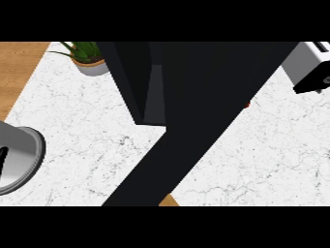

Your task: Pick up the wine, place it into the cabinet and close the cabinet

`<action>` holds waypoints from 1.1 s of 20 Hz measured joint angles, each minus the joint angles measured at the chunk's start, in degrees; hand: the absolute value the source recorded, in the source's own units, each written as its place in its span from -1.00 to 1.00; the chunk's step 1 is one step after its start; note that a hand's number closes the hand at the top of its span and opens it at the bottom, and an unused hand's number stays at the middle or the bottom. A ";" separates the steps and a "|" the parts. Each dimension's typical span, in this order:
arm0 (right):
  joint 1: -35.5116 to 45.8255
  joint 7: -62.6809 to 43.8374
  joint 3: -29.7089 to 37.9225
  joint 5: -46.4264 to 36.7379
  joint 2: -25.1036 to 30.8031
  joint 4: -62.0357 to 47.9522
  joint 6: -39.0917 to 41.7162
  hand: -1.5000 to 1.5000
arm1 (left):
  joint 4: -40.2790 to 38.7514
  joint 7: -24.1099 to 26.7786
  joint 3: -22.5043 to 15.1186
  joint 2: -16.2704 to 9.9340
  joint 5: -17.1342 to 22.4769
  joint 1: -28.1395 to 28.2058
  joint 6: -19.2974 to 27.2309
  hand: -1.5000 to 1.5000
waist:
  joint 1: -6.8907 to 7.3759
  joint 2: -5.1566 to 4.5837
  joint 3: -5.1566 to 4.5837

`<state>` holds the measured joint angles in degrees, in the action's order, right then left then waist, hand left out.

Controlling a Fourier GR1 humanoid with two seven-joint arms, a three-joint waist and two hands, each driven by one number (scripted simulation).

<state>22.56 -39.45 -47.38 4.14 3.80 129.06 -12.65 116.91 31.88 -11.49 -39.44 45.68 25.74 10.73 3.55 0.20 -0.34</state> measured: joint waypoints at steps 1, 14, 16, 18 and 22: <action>2.94 -0.16 0.29 0.71 -0.80 -2.29 -1.38 1.00 | -0.07 -0.03 1.02 -0.55 0.70 0.18 -1.02 -1.00 | 0.15 -0.05 0.00; 40.51 5.90 11.10 18.26 -3.65 -36.55 -10.22 1.00 | -2.91 -2.02 11.08 -4.46 8.69 0.41 -10.34 -1.00 | 1.35 -0.66 0.12; 44.18 7.82 12.81 22.39 -3.72 -41.75 -8.91 1.00 | -3.58 -2.31 12.14 -4.69 9.31 0.25 -11.43 -1.00 | 1.24 -0.74 0.14; 46.20 8.02 13.85 27.84 -3.74 -45.55 -5.59 1.00 | -3.90 -2.70 12.85 -5.01 9.76 -0.15 -12.05 -1.00 | 1.56 -0.97 0.15; 48.96 6.64 14.70 38.22 -3.78 -52.27 3.93 1.00 | -4.39 -3.13 13.79 -5.45 10.17 -1.04 -13.02 -1.00 | 2.11 -1.38 0.15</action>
<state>71.52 -32.81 -32.69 42.36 0.02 76.79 -8.71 112.52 28.75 2.30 -44.89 55.85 24.70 -2.28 5.65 -1.19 -0.19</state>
